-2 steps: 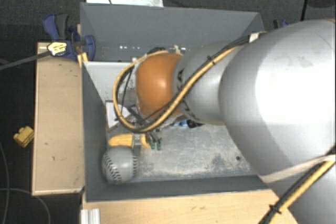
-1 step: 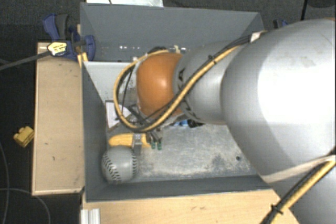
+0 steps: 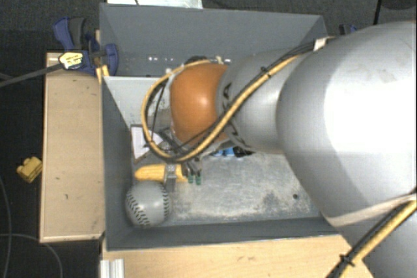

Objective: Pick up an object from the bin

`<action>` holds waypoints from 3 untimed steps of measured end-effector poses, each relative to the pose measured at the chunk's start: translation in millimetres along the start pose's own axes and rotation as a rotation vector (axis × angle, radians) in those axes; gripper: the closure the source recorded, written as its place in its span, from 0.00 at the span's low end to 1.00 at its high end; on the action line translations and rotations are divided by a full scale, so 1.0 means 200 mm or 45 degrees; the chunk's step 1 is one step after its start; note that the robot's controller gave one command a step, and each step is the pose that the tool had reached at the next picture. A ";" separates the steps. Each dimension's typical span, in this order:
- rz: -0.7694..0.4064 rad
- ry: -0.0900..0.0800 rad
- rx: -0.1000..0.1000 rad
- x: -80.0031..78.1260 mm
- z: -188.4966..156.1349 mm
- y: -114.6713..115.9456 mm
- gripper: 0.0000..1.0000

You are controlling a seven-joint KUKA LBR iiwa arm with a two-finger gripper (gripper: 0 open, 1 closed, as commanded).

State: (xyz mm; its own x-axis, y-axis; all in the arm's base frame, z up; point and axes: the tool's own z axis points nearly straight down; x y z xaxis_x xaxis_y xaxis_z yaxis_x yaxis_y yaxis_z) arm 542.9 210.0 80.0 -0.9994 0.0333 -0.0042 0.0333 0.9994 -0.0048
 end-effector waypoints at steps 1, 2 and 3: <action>0.001 0.007 0.000 0.01 -0.04 0.00 1.00; 0.002 0.013 -0.001 0.01 -0.15 0.00 1.00; 0.001 0.009 -0.004 0.01 -0.26 0.00 1.00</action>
Offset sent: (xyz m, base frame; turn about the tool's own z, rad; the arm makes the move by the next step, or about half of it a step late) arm -0.0001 0.0002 0.1156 0.0000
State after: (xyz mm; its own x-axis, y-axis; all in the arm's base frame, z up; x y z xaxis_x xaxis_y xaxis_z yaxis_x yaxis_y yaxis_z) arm 541.2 211.3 132.9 -0.9994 0.0341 0.0028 0.0341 0.9994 -0.0014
